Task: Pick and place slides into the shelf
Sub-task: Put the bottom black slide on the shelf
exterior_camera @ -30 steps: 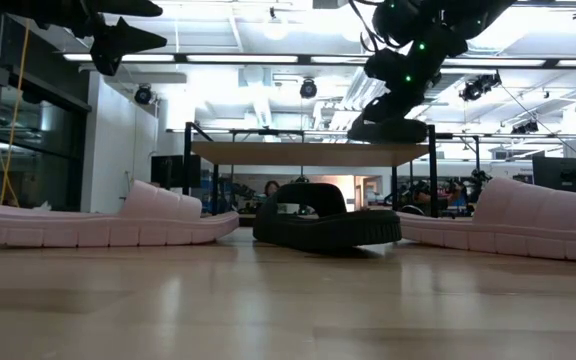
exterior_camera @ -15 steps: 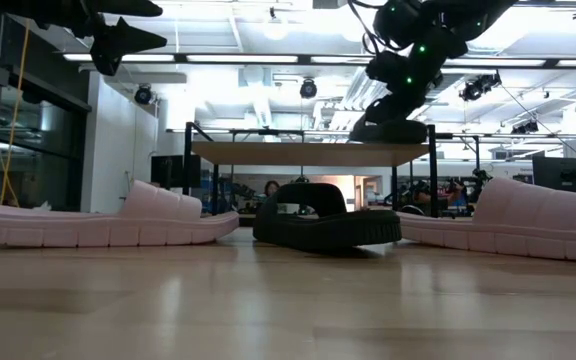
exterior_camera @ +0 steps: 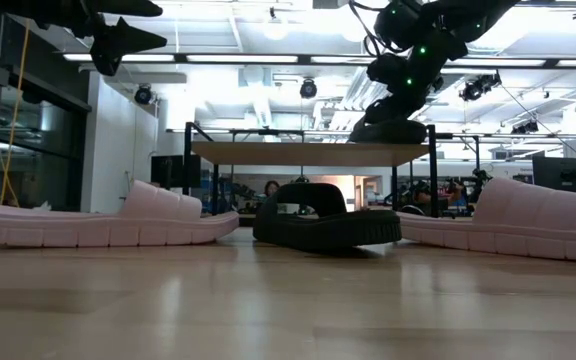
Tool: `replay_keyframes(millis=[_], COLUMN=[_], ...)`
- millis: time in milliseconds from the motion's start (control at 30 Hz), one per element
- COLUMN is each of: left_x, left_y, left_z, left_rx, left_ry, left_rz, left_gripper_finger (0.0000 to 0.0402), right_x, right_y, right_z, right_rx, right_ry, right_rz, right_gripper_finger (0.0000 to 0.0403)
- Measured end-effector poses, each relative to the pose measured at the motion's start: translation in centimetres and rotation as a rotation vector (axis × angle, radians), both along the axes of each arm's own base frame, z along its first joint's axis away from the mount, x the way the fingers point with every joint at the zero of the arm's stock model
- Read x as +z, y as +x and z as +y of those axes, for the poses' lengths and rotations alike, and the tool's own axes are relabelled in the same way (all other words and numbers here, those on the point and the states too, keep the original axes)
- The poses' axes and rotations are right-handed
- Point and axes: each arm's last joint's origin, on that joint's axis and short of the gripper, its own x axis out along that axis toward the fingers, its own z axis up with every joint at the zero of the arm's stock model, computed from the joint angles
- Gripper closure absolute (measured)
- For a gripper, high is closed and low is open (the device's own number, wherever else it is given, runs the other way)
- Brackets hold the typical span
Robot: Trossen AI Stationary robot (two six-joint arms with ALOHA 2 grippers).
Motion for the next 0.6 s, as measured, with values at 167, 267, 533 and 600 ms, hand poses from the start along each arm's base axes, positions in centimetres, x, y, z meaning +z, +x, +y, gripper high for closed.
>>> replay_keyframes(millis=[167, 267, 533, 600], left_x=[0.0, 0.0, 0.0, 0.0], left_y=[0.01, 0.0, 0.01, 0.01], left_z=[-0.01, -0.02, -0.02, -0.02], left_rx=[-0.004, -0.005, -0.008, -0.008], left_ry=[-0.001, -0.001, -0.001, -0.001], left_rz=[0.0, 0.0, -0.001, -0.001], left_gripper_finger=[0.0177, 0.0177, 0.0177, 0.0176], right_x=[0.03, -0.05, -0.28, -0.3], right_y=[-0.12, -0.34, -0.64, -0.64], right_z=[-0.14, -0.39, -0.47, -0.46], right_rx=[-0.019, -0.031, -0.037, -0.036], right_ry=[-0.009, 0.001, 0.033, 0.035], right_rz=[0.003, -0.001, 0.003, 0.004], right_gripper_finger=[0.0397, 0.0382, 0.0325, 0.0315])
